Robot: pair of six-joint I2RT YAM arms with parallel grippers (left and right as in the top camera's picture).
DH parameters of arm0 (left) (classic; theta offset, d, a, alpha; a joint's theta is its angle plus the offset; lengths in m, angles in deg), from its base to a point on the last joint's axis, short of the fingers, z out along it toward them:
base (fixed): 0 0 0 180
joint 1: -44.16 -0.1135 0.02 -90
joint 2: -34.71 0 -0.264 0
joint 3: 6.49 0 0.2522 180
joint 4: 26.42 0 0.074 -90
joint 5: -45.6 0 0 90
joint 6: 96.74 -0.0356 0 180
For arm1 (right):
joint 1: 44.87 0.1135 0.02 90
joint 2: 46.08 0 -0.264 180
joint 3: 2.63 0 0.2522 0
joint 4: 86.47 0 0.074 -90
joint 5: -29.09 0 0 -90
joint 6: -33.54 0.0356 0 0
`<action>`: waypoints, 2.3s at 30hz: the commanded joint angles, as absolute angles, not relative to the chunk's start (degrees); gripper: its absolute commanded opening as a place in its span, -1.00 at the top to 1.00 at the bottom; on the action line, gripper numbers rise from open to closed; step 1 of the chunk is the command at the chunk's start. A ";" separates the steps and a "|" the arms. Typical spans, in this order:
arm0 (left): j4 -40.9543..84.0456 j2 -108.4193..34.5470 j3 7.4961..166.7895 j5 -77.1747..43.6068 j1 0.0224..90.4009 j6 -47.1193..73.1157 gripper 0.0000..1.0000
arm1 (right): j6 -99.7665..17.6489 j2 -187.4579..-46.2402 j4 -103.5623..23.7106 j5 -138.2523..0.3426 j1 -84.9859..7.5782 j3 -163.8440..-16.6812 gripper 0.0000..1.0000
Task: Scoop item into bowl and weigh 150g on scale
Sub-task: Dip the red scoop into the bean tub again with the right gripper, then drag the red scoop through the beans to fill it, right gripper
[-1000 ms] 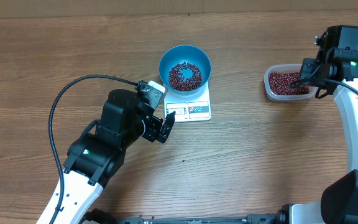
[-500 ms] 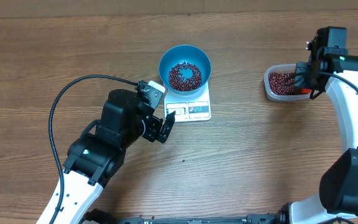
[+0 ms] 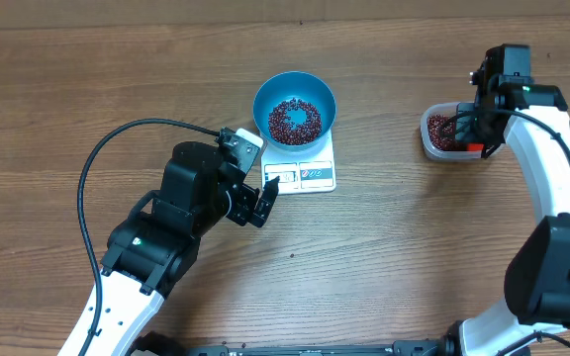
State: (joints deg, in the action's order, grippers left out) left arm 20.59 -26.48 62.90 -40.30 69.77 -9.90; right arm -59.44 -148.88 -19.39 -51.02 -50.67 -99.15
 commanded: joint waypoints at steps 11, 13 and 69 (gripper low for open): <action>20.55 -26.81 64.11 -39.93 69.68 -9.33 -0.99 | -59.92 -149.89 -21.18 -56.14 -50.50 -99.02 0.93; 20.55 -26.81 64.11 -39.93 69.68 -9.33 -0.99 | -59.94 -149.95 -21.42 -56.11 -50.50 -98.75 0.93; 20.55 -26.81 64.11 -39.93 69.68 -9.33 -0.99 | -62.50 -156.90 -24.62 -79.50 -59.04 -97.38 0.93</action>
